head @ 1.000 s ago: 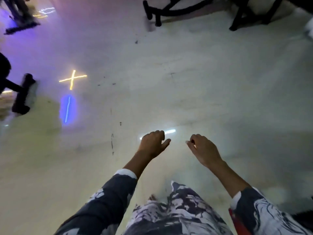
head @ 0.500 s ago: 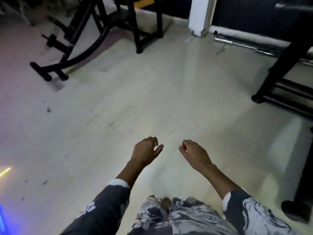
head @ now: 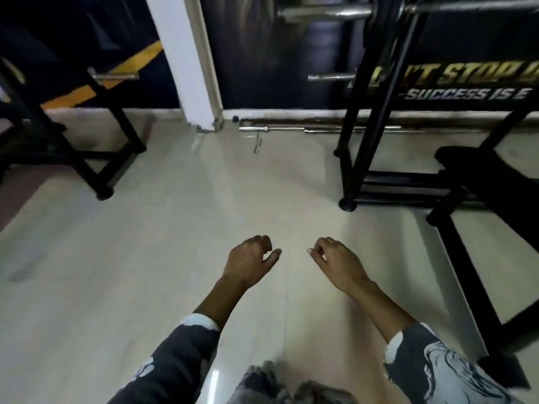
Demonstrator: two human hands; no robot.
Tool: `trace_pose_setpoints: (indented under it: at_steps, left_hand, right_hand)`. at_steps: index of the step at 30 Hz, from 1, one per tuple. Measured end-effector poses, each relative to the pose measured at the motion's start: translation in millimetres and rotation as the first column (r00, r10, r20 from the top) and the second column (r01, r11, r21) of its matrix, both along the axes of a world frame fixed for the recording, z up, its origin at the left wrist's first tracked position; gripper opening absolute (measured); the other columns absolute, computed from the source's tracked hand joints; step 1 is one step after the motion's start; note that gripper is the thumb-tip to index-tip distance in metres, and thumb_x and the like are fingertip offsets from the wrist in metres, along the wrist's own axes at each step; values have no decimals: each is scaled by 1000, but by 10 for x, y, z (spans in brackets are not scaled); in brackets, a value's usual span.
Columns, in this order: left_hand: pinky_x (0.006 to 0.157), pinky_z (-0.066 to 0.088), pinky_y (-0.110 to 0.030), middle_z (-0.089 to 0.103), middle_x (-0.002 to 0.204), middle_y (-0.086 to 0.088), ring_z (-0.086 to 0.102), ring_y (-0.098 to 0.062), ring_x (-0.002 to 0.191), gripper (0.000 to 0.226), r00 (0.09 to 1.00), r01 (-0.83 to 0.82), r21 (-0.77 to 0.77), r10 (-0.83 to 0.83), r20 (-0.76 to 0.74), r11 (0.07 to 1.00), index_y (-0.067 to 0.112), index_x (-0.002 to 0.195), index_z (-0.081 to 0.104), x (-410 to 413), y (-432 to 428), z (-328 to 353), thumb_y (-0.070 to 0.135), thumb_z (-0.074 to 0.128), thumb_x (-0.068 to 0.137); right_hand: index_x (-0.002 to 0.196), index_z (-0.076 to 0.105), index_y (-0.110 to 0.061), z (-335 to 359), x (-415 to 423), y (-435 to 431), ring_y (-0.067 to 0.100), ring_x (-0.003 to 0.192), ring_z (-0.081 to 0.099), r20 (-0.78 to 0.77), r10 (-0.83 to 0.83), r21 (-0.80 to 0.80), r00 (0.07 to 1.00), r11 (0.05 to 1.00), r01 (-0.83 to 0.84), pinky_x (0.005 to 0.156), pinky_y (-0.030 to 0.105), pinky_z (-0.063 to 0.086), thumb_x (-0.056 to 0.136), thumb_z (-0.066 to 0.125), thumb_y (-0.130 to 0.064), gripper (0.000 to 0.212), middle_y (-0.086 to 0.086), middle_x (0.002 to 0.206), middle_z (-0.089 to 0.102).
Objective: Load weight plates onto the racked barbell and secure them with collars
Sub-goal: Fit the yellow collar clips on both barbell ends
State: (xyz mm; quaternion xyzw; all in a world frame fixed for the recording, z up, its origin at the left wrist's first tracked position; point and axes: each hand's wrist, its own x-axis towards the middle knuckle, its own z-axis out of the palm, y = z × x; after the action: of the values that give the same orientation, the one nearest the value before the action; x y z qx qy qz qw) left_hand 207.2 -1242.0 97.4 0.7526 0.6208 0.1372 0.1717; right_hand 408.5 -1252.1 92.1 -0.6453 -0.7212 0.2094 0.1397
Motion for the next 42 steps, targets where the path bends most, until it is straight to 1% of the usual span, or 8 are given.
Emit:
trace_pose_setpoints:
  at_steps: [6, 10, 19, 24, 28, 32, 38, 42]
  left_hand:
    - [73, 47, -33, 66, 96, -10, 62, -30, 89, 30, 960, 275, 96, -279, 24, 957, 10, 90, 61, 569, 1990, 260, 39, 54, 90]
    - [72, 45, -31, 67, 97, -10, 62, -30, 89, 29, 917, 385, 199, -397, 24, 901, 10, 93, 62, 1213, 3169, 452, 38, 54, 90]
    - [72, 49, -33, 69, 91, -6, 64, -25, 84, 23, 885, 392, 427, -461, 69, 815, 17, 89, 62, 2415, 5654, 1760, 39, 56, 88]
    - [74, 52, -39, 68, 90, -8, 63, -27, 83, 23, 834, 304, 596, -510, 210, 743, 15, 88, 62, 2979, 6864, 2535, 37, 57, 87]
    - [85, 48, -39, 64, 106, -12, 59, -30, 101, 31, 792, 342, 613, -570, 220, 712, 11, 105, 58, 3356, 7661, 2756, 38, 56, 89]
    - [102, 39, -39, 54, 132, -11, 48, -28, 123, 55, 753, 486, 463, -624, 208, 741, 11, 129, 48, 3537, 8190, 2620, 49, 47, 91]
    - [103, 34, -33, 52, 134, -10, 44, -26, 125, 53, 678, 510, 510, -689, 258, 693, 8, 131, 47, 3590, 8269, 2513, 46, 43, 94]
    - [99, 38, -35, 56, 128, -11, 48, -27, 121, 62, 663, 509, 541, -706, 249, 669, 7, 127, 50, 3566, 8284, 2529, 54, 38, 88]
  right_hand:
    - [89, 56, -7, 277, 458, 1234, 30, 91, 56, -105, -342, 95, 934, 931, 351, 73, 36, 43, 94, 45, -32, 27, 13, 98, 60]
    - [89, 56, -4, 359, 886, 2142, 36, 89, 57, -145, -433, 145, 890, 880, 452, 73, 38, 43, 94, 47, -29, 26, 21, 98, 58]
    - [90, 56, -9, 1225, 1869, 4416, 29, 89, 57, -186, -460, 364, 868, 788, 496, 70, 30, 38, 93, 50, -26, 18, 13, 95, 59]
    - [93, 58, -11, 1859, 2350, 5489, 18, 78, 54, -356, -485, 410, 799, 687, 600, 63, 25, 36, 93, 49, -30, 22, 5, 88, 59]
    - [101, 58, -9, 2193, 2718, 6222, 18, 81, 56, -542, -481, 452, 689, 524, 722, 68, 27, 40, 94, 49, -28, 23, 4, 88, 60]
    - [112, 54, -5, 2386, 2975, 6841, 16, 92, 51, -744, -404, 351, 532, 442, 826, 73, 24, 42, 95, 47, -29, 30, 7, 100, 57]
    - [106, 59, -23, 2503, 3225, 7398, 10, 87, 60, -992, -116, -39, 48, 649, 760, 77, 31, 51, 96, 27, -49, 43, -4, 96, 65]
    - [109, 58, -15, 2470, 3291, 7473, 13, 80, 69, -995, -39, -95, -96, 715, 693, 65, 27, 59, 95, 34, -46, 41, 0, 87, 74]
